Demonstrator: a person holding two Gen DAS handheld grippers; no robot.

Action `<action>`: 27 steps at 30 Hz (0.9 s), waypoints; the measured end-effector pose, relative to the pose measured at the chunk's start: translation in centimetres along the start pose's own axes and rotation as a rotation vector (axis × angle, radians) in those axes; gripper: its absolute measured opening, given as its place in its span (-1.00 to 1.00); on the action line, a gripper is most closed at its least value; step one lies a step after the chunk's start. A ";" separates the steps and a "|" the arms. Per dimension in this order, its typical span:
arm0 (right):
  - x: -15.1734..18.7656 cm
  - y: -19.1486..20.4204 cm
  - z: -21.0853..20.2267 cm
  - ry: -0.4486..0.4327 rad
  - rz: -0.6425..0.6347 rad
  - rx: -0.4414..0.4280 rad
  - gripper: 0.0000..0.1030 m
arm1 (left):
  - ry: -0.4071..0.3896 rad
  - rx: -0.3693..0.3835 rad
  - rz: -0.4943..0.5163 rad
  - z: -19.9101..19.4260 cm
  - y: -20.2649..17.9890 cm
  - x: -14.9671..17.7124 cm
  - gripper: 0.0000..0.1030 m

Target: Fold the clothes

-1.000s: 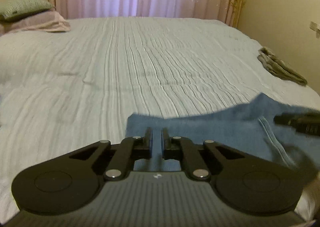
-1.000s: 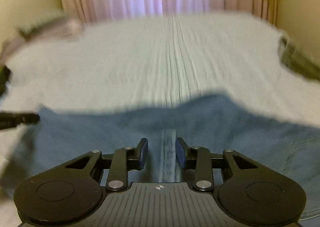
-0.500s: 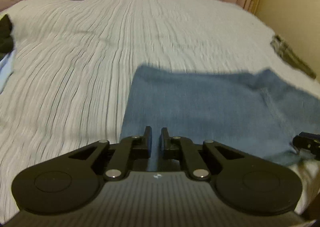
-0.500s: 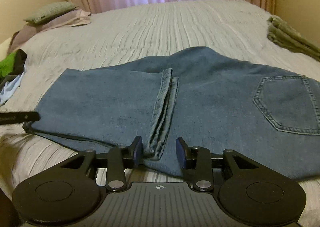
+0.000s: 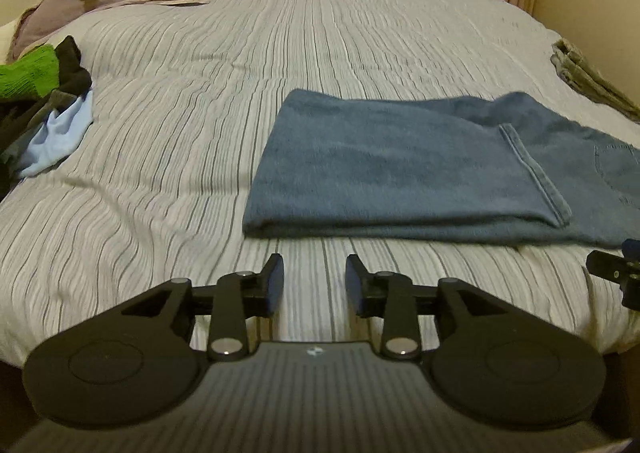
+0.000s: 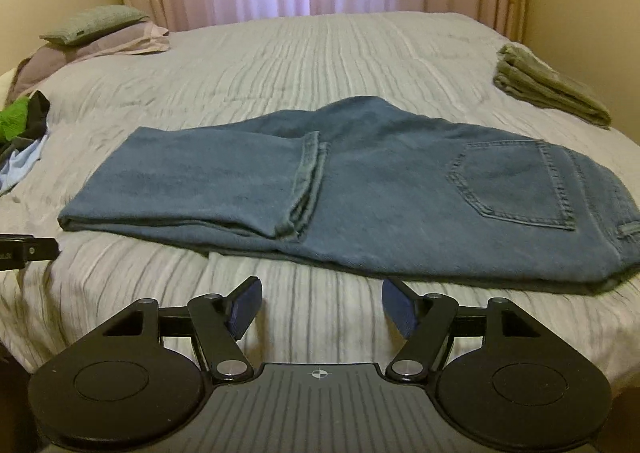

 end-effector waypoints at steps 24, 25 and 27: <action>1.6 -2.8 -1.1 -0.019 0.094 -0.013 0.35 | -0.101 0.472 -0.459 -0.2 3.9 2.6 -0.41; 1.5 -3.1 -1.0 -0.018 0.104 -0.012 0.35 | -0.096 0.507 -0.534 0.4 4.7 2.6 -0.41; 1.3 -3.8 -0.8 -0.018 0.125 -0.011 0.35 | -0.089 0.542 -0.643 1.7 5.9 2.5 -0.41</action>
Point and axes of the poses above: each gripper's, at about its wrist camera, not at the fingertips, and z roughly the way its jaws point, y to its left, x to its underside, the point moved 4 cm from there along z, roughly the way its jaws point, and after that the axes turned 12 degrees about y, right-handed, at the moved point
